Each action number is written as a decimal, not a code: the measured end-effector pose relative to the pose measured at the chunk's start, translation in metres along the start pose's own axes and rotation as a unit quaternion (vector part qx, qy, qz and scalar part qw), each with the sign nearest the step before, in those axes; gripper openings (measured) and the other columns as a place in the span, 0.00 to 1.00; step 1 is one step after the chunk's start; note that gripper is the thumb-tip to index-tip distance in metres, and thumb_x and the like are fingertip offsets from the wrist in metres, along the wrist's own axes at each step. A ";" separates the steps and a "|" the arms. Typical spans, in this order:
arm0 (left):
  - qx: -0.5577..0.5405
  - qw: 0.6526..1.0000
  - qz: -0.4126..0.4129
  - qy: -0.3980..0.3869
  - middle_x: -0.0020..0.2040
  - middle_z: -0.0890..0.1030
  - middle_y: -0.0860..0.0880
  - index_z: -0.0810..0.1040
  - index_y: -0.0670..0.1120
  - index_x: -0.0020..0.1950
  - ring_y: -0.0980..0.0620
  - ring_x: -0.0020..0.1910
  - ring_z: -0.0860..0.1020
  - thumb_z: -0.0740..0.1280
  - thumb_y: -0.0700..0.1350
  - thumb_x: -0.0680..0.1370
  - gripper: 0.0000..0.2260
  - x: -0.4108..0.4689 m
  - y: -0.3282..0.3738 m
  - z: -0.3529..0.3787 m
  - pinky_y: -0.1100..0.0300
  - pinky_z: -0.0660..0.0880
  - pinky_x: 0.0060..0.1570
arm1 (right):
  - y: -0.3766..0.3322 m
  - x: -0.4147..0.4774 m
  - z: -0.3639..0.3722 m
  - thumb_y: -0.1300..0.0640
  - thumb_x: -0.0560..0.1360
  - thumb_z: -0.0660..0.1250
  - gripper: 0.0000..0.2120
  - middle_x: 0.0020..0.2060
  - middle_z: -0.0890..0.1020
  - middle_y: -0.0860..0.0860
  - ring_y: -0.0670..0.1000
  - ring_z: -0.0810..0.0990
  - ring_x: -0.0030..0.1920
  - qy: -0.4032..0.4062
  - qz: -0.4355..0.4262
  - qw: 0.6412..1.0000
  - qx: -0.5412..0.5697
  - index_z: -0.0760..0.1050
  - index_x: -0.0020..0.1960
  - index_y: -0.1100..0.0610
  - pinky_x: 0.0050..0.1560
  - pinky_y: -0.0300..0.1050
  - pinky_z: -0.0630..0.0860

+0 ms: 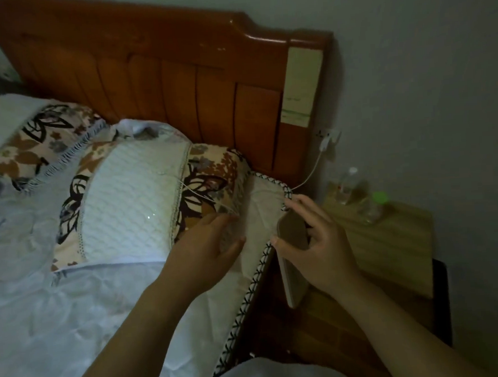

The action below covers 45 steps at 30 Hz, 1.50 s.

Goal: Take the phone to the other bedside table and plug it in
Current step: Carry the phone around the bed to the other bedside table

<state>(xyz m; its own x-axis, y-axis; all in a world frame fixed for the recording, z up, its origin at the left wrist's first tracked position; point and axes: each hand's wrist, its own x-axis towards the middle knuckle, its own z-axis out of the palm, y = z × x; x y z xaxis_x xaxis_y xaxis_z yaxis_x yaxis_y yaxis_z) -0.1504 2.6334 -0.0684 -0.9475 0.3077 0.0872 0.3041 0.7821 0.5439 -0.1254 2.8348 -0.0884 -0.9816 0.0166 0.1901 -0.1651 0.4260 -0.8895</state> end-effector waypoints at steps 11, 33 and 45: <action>-0.004 0.995 -0.103 0.015 0.59 0.76 0.49 0.72 0.52 0.62 0.55 0.47 0.75 0.63 0.53 0.74 0.16 0.104 -0.081 -0.019 0.56 0.75 0.46 | 0.031 0.149 0.053 0.37 0.64 0.67 0.32 0.70 0.65 0.46 0.43 0.63 0.69 -0.091 -0.011 0.996 -0.022 0.68 0.66 0.43 0.63 0.49 0.72; -0.003 0.903 -0.424 0.075 0.64 0.74 0.50 0.71 0.52 0.63 0.50 0.55 0.76 0.63 0.53 0.75 0.17 0.261 -0.224 0.017 0.54 0.75 0.50 | 0.132 0.434 0.195 0.45 0.68 0.71 0.30 0.72 0.61 0.44 0.40 0.58 0.67 -0.395 -0.134 0.906 -0.077 0.67 0.68 0.44 0.60 0.32 0.60; 0.041 0.815 -0.558 0.147 0.61 0.75 0.46 0.69 0.50 0.63 0.46 0.55 0.76 0.62 0.54 0.75 0.18 0.299 -0.309 0.046 0.50 0.75 0.45 | 0.179 0.485 0.294 0.45 0.69 0.70 0.30 0.73 0.61 0.53 0.54 0.59 0.71 -0.452 -0.191 0.863 -0.123 0.66 0.68 0.51 0.65 0.51 0.64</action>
<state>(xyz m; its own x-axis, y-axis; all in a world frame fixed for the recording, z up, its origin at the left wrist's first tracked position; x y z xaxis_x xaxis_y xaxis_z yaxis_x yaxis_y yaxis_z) -0.5229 2.5091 -0.2489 -0.6171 -0.7553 -0.2206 -0.7705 0.5231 0.3642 -0.6596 2.6536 -0.2775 -0.5520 -0.8323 -0.0505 -0.5769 0.4249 -0.6976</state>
